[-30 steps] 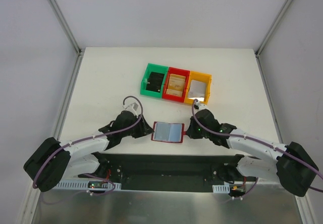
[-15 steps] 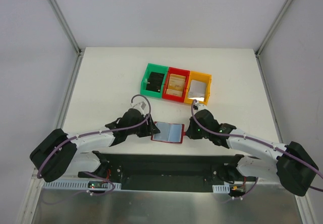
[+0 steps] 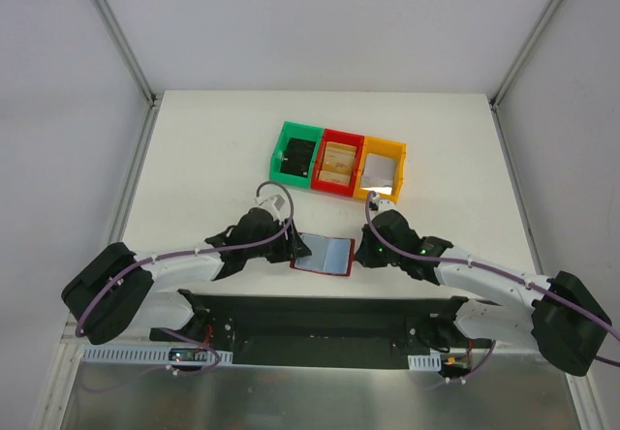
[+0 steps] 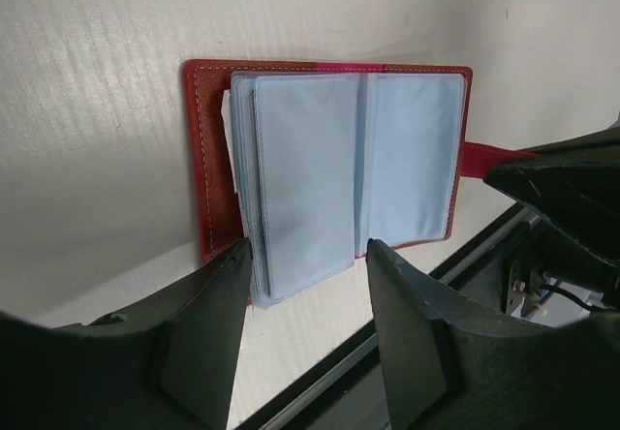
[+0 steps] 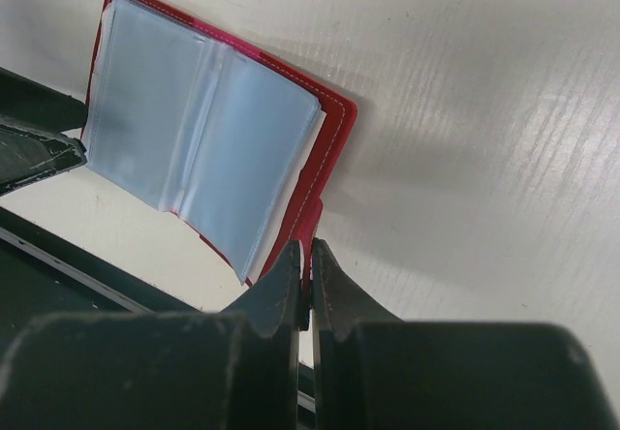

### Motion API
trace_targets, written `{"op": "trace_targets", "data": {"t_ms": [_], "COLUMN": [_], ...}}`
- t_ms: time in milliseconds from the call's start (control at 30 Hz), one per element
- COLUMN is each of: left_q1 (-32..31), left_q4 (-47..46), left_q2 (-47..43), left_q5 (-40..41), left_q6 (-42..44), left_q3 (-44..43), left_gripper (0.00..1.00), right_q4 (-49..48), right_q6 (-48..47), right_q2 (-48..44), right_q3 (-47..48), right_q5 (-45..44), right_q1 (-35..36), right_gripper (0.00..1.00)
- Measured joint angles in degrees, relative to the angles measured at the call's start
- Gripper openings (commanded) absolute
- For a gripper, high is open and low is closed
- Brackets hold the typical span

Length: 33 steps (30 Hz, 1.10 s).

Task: Take the credit cards out of the card holder
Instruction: Remove the credit card from the card holder.

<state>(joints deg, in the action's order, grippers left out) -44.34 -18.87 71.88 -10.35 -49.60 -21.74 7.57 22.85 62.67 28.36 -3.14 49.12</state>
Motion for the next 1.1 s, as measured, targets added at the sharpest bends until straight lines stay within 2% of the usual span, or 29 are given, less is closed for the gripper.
{"op": "trace_targets", "data": {"t_ms": [200,400,533,833,1100], "left_q1": [-0.04,-0.37,-0.35,-1.09,-1.51], "left_q4": [0.24,5.44,6.56,3.69,1.38], "left_q2": [-0.79,-8.55,-10.49,-3.04,0.02], "left_q5": [0.42,6.49,8.59,4.37,1.81], "left_q6": [0.15,0.13,0.17,1.25,2.05], "left_q3": [0.00,0.02,0.02,-0.42,-1.18], "left_gripper": [0.50,0.54,0.53,0.52,0.51], "right_q4": [0.00,0.02,0.02,0.02,0.04], "right_q6": [0.00,0.00,-0.04,-0.59,-0.70], "right_q2": [0.00,0.00,0.00,0.02,0.33], "right_q3": [0.02,0.02,0.02,0.44,0.63], "right_q5": [0.00,0.02,0.02,0.02,0.04], "right_q1": [0.13,0.35,0.44,0.55,0.63], "right_gripper": [0.00,0.00,0.00,0.00,0.00]}}
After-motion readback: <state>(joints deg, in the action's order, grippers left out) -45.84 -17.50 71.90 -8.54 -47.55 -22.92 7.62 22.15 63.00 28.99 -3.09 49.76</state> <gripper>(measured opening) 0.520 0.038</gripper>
